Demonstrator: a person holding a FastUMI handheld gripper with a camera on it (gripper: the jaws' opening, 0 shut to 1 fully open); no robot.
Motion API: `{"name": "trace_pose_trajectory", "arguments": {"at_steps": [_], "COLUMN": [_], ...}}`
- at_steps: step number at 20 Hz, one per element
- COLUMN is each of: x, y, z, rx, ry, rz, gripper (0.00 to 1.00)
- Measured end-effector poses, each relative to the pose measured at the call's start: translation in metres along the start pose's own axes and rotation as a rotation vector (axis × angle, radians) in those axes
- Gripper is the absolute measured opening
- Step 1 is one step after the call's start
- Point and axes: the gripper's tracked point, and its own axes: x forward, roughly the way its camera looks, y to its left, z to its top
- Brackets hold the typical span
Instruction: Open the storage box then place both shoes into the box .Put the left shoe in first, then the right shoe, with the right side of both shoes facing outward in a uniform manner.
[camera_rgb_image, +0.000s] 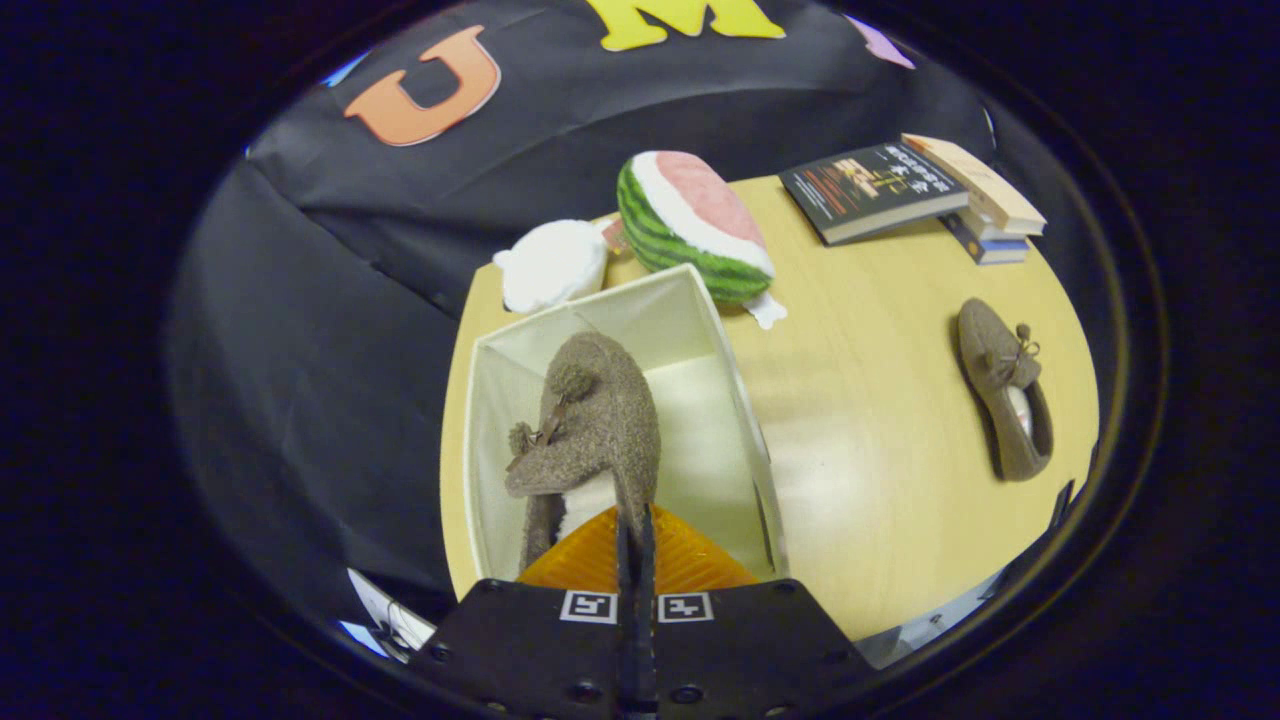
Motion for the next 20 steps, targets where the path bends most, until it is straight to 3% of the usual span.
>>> {"name": "trace_pose_trajectory", "arguments": {"at_steps": [4, 9, 11, 15, 20], "x": [0.046, 0.084, 0.089, 0.087, 0.041], "y": [0.013, 0.018, 0.022, 0.025, 0.03], "z": [-0.005, -0.024, -0.03, -0.028, -0.022], "rx": [0.047, 0.008, 0.005, -0.03, -0.122], "ry": [0.023, 0.078, 0.099, 0.103, 0.066], "rz": [-0.031, -0.085, -0.053, -0.02, 0.018], "gripper": [0.0, 0.01, 0.02, 0.27, 0.83]}}
